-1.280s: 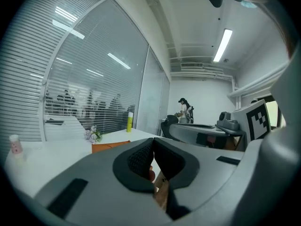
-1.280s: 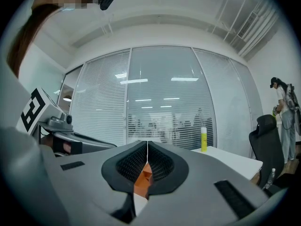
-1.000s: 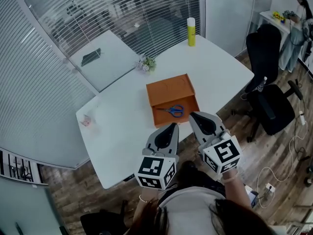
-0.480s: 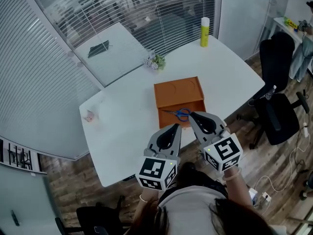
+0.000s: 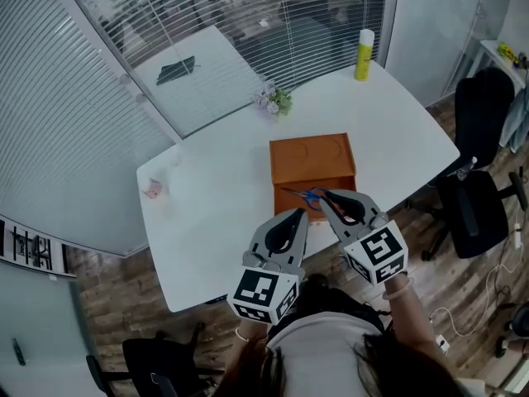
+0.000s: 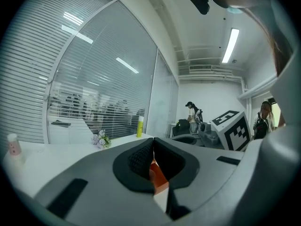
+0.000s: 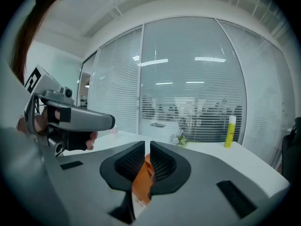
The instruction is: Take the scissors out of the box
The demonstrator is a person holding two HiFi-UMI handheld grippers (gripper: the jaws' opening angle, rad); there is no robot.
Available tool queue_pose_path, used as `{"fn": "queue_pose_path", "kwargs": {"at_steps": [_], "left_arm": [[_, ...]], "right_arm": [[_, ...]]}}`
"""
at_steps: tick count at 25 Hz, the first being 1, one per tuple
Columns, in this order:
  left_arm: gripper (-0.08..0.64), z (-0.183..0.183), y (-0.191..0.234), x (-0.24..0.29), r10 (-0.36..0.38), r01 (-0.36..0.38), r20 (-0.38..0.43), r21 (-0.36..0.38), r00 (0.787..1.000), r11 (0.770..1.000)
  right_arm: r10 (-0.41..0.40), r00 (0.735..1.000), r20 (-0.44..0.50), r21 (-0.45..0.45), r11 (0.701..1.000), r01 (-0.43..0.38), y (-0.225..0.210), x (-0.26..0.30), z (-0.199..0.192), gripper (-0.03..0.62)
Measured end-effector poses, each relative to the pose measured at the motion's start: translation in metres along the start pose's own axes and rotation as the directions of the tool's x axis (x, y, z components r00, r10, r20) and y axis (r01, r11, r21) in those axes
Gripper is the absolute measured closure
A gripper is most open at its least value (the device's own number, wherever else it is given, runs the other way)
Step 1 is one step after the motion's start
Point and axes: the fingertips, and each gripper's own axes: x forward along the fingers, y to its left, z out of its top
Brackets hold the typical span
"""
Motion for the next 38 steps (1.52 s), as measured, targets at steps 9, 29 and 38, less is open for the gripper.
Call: {"fn": "queue_pose_path", "kwargs": {"at_steps": [9, 29, 38], "left_arm": [[0.54, 0.001, 0.012, 0.01, 0.008, -0.007, 0.028, -0.013, 1.0, 1.0], [0.54, -0.018, 0.045, 0.041, 0.094, -0.093, 0.032, -0.044, 0.995, 0.995], [0.541, -0.025, 0.056, 0.053, 0.118, -0.116, 0.019, -0.078, 0.993, 0.99]], "right_arm": [[0.067, 0.992, -0.107, -0.05, 0.996, -0.072, -0.007, 0.027, -0.025, 0.525], [0.189, 0.911, -0.367, -0.075, 0.97, -0.232, -0.024, 0.085, -0.1, 0.497], [0.215, 0.837, -0.503, -0.058, 0.958, -0.281, -0.023, 0.101, -0.134, 0.468]]}}
